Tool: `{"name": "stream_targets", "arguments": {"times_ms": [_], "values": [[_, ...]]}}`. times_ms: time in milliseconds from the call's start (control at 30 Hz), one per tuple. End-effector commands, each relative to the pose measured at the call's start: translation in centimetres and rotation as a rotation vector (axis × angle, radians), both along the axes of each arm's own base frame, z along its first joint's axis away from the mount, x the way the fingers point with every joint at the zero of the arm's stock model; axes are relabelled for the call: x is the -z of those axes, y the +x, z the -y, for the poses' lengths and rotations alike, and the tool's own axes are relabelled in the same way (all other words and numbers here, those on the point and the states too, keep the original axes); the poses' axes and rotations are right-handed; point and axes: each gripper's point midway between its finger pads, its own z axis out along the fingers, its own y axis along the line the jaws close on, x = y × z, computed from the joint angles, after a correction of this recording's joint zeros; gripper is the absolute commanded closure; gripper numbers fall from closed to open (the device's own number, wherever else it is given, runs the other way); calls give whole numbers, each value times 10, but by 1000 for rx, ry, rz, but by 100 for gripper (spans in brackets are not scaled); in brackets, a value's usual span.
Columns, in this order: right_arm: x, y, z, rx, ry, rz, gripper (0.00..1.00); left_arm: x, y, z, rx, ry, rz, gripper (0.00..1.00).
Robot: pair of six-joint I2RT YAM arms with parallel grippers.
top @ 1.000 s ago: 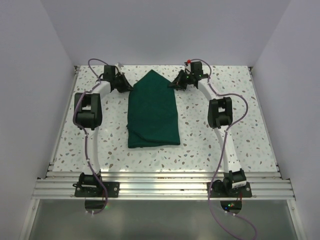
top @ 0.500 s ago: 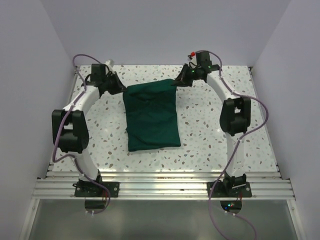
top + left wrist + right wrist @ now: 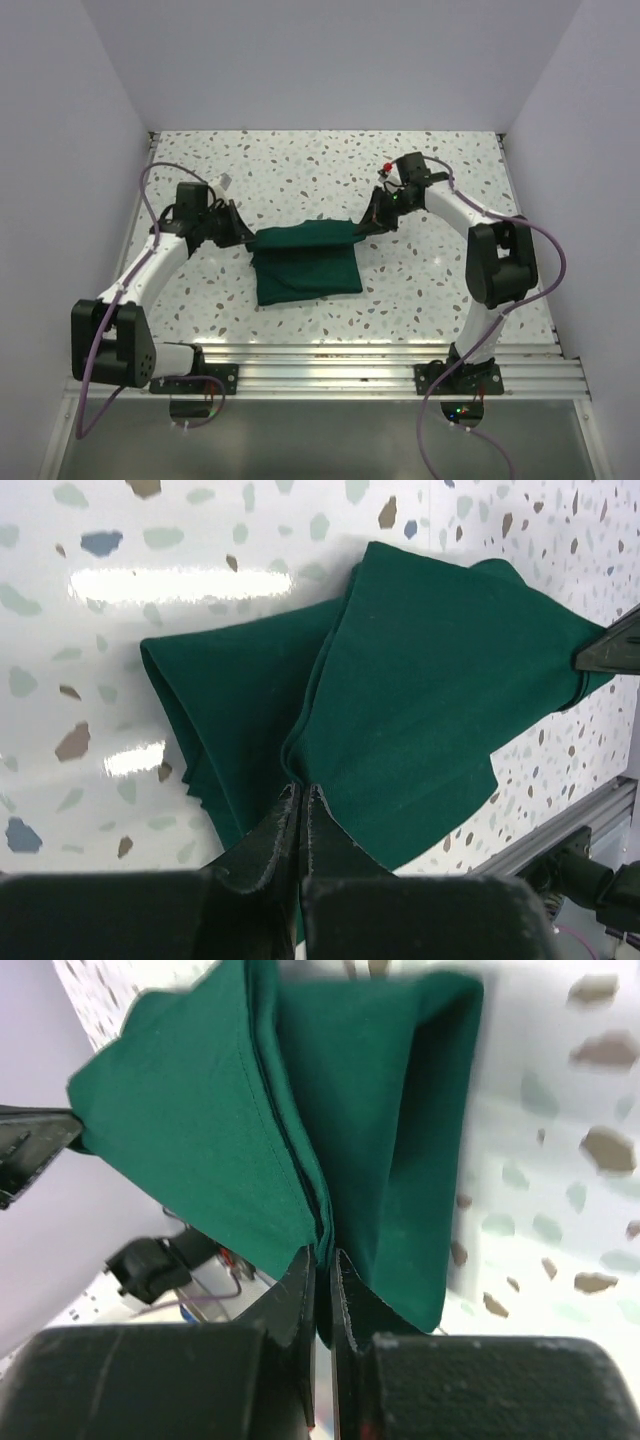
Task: Prepare the surgical pack
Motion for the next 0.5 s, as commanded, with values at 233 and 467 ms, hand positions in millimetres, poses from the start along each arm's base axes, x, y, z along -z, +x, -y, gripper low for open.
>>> {"name": "stream_targets", "arguments": {"times_ms": [233,467], "values": [[-3,-55,4,-74,-26,28,100,19,-64,-6,9,-3,-65,100],[15,-74,12,-91,-53,-2,100,25,-80,-5,17,-10,-80,100]]}}
